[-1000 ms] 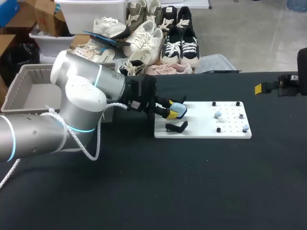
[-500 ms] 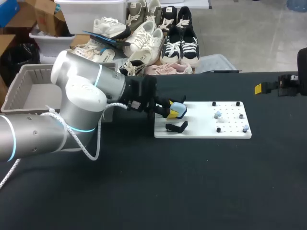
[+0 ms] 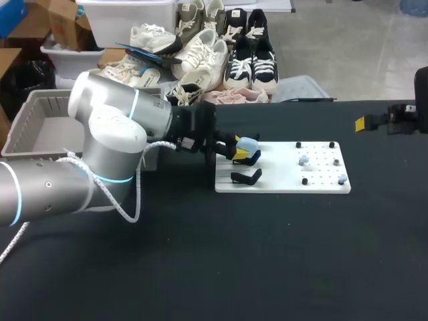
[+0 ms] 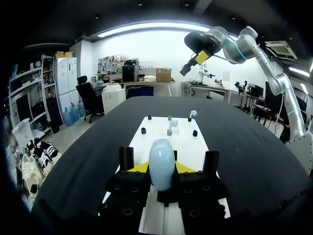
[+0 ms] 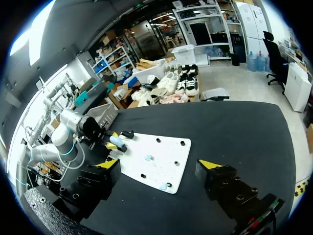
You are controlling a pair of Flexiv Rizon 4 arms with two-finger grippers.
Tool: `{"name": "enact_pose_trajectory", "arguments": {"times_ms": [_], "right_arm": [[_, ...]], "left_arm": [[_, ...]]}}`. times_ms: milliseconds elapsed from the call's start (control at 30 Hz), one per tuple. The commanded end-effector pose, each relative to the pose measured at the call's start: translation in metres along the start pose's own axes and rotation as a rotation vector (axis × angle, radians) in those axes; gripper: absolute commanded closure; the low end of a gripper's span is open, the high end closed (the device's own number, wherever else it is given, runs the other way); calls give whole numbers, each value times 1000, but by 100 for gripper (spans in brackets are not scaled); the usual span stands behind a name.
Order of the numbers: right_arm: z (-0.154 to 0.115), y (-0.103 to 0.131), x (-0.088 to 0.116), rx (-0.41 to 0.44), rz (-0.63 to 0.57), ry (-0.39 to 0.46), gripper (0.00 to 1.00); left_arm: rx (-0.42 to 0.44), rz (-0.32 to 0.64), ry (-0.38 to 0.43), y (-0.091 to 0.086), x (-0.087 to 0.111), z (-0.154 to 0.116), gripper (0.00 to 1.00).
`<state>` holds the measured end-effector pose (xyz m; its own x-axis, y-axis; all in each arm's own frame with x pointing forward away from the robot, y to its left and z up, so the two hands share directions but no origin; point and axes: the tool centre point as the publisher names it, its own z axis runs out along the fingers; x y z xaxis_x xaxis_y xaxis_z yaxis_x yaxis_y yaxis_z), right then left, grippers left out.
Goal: Pick up each earbud case from the left stands, insert the matching earbuds, close the lid, and place the case in the box.
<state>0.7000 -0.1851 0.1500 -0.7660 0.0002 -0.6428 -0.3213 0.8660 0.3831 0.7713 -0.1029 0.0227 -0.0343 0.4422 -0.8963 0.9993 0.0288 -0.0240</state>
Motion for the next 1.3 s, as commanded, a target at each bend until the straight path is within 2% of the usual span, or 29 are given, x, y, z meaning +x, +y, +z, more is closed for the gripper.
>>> {"name": "enact_pose_trajectory", "arguments": {"times_ms": [33,300,533,633,1000,1300], "right_arm": [[0,0,0,0,0,0,0],[0,0,0,0,0,0,0],[0,0,0,0,0,0,0],[12,9,1,4,-31,23,0],[66,56,3,-94,-132,101,0],[94,75,-3,-152,-171,122,0]], "left_arm": [[-28,0,-30,-4,1,-4,100],[-25,-3,-49,3,-3,3,100],[-64,14,-84,7,-17,4,100],[-70,19,-94,10,-22,4,100],[-101,30,-117,13,-53,5,100],[-92,49,-124,13,-69,17,100]]}}
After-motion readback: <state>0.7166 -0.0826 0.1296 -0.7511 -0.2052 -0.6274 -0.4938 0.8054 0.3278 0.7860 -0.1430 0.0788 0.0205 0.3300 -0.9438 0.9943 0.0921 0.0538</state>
